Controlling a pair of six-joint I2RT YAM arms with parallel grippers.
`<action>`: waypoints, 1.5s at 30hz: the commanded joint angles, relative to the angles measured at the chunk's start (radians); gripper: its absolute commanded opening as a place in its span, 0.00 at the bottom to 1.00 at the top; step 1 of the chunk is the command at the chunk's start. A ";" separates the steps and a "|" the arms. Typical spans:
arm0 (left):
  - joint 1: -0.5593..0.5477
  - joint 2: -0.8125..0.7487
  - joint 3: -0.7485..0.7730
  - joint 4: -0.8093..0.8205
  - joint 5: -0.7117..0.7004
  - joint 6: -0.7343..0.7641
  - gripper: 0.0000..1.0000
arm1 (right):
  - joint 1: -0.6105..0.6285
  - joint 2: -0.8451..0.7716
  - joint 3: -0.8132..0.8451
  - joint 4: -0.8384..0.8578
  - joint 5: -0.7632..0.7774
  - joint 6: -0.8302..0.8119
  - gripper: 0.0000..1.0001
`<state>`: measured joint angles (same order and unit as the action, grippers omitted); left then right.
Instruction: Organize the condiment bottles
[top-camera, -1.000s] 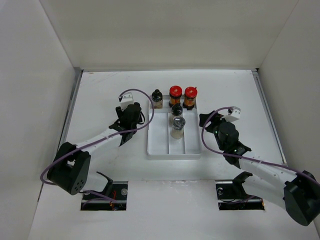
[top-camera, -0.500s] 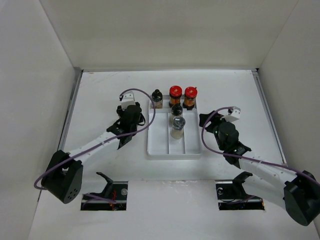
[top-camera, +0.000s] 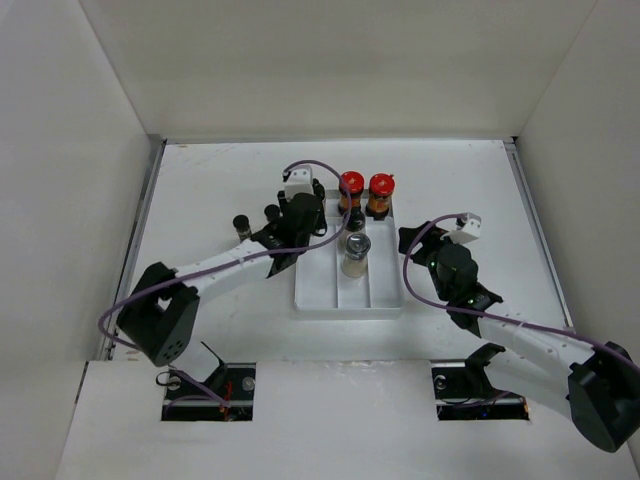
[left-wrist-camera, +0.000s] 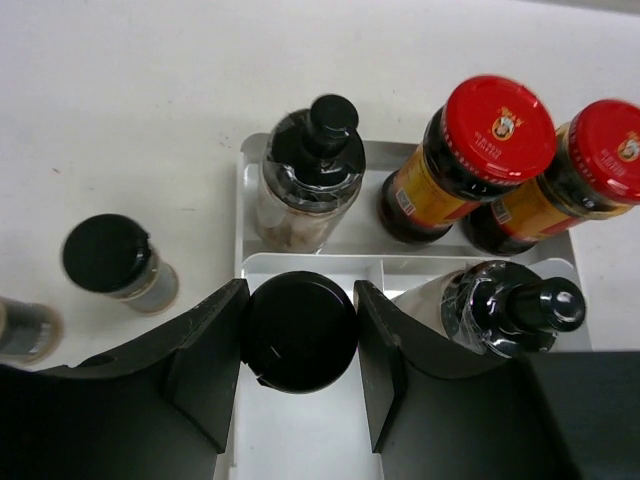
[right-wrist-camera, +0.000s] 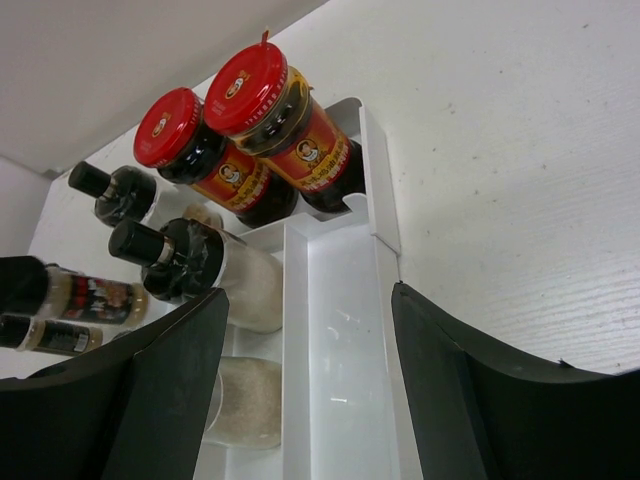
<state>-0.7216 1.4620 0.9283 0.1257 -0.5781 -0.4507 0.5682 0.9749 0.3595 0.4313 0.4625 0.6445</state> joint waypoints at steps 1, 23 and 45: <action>-0.009 0.078 0.081 0.072 0.032 0.014 0.34 | -0.011 -0.025 0.002 0.040 0.002 0.001 0.73; -0.023 0.118 0.058 0.081 -0.023 0.013 0.75 | -0.011 -0.028 0.004 0.038 -0.002 0.001 0.76; 0.201 0.055 -0.056 0.083 -0.034 0.007 0.66 | -0.008 -0.013 0.012 0.043 -0.001 -0.008 0.70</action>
<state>-0.5327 1.4933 0.8410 0.1772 -0.6205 -0.4530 0.5674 0.9657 0.3595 0.4305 0.4591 0.6403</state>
